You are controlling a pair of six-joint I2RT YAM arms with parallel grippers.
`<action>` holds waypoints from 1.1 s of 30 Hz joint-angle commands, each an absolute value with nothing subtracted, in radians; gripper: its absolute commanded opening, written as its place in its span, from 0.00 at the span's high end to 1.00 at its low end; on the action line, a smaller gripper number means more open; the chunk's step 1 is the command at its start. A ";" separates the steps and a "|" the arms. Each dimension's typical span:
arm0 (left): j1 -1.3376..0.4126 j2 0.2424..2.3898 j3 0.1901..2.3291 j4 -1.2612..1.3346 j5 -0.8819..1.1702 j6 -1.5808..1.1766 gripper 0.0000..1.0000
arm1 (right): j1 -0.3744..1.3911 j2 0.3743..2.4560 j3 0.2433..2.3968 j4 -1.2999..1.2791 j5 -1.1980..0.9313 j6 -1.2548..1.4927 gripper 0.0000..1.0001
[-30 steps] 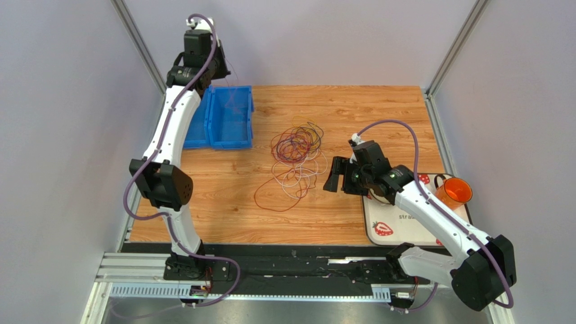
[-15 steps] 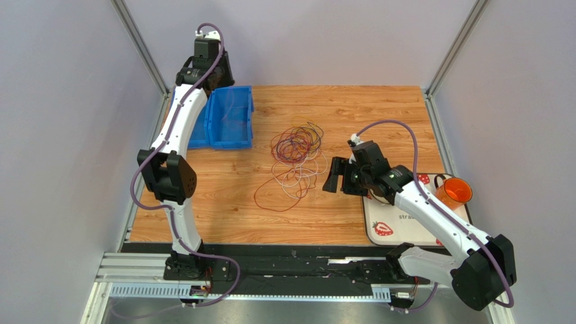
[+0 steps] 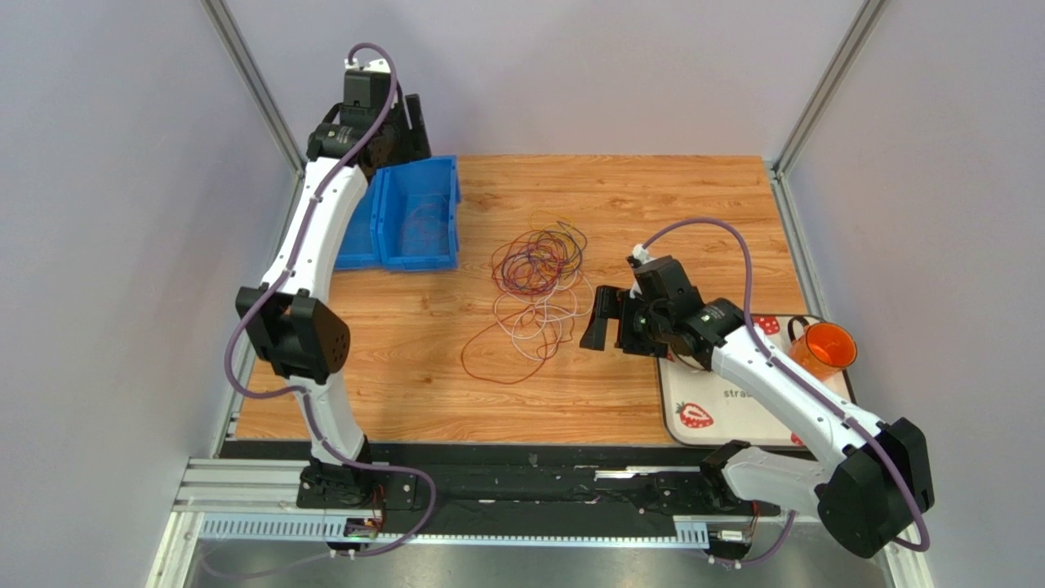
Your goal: Untangle the cables
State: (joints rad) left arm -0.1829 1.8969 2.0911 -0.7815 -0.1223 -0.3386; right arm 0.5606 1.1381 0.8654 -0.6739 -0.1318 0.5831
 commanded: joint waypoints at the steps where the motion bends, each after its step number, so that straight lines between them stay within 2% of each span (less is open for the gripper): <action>1: -0.248 1.729 1.971 -0.813 -0.169 -0.350 0.20 | 0.565 1.161 0.904 -0.666 -0.117 0.604 0.04; 4: -0.322 1.674 1.863 -0.813 -0.199 -0.344 0.18 | 0.566 1.186 0.908 -0.666 -0.121 0.604 0.04; 7: -0.397 1.626 1.754 -0.795 -0.227 -0.354 0.19 | 0.566 1.210 0.937 -0.717 -0.053 0.644 0.14; 9: -0.429 1.596 1.674 -0.764 -0.210 -0.365 0.20 | 0.566 1.224 0.957 -0.750 0.041 0.664 0.14; 14: -0.528 1.554 1.493 -0.629 -0.140 -0.394 0.20 | 0.566 1.171 0.927 -0.712 0.041 0.687 0.13; 18: -0.571 1.643 1.494 -0.598 -0.088 -0.403 0.25 | 0.566 1.102 0.891 -0.683 0.051 0.709 0.12; 33: -0.706 1.965 1.606 -0.503 -0.091 -0.402 0.23 | 0.565 1.025 0.848 -0.701 0.031 0.680 0.12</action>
